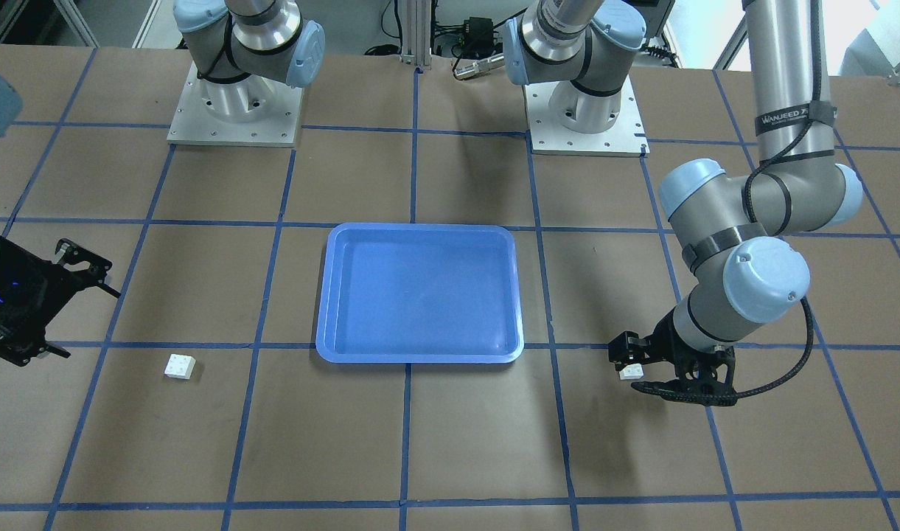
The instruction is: Assemble white blocks and place on blue tray
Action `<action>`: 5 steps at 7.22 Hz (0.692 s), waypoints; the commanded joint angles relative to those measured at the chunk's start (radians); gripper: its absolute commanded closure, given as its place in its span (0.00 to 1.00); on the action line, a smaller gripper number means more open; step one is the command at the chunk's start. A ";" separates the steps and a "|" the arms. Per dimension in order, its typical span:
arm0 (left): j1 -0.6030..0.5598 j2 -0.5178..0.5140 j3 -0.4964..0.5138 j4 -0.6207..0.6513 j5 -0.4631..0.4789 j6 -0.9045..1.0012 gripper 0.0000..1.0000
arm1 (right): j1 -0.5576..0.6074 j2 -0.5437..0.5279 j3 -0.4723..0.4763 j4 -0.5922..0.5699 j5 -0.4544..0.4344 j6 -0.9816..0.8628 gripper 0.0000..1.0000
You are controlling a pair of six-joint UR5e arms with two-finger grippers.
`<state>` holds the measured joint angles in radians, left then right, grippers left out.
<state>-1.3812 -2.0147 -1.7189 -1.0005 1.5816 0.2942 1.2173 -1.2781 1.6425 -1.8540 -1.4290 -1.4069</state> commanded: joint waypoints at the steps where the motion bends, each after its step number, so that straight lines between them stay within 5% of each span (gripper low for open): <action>1: 0.001 -0.030 0.001 0.011 0.000 0.000 0.00 | -0.005 -0.004 0.118 -0.138 0.101 -0.174 0.00; 3: 0.001 -0.045 -0.002 0.013 0.000 -0.004 0.00 | -0.057 0.006 0.215 -0.271 0.180 -0.338 0.00; 5: 0.001 -0.071 -0.007 0.011 0.000 -0.007 0.00 | -0.065 0.041 0.237 -0.274 0.215 -0.411 0.00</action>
<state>-1.3806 -2.0704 -1.7219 -0.9889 1.5822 0.2899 1.1579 -1.2575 1.8632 -2.1160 -1.2405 -1.7770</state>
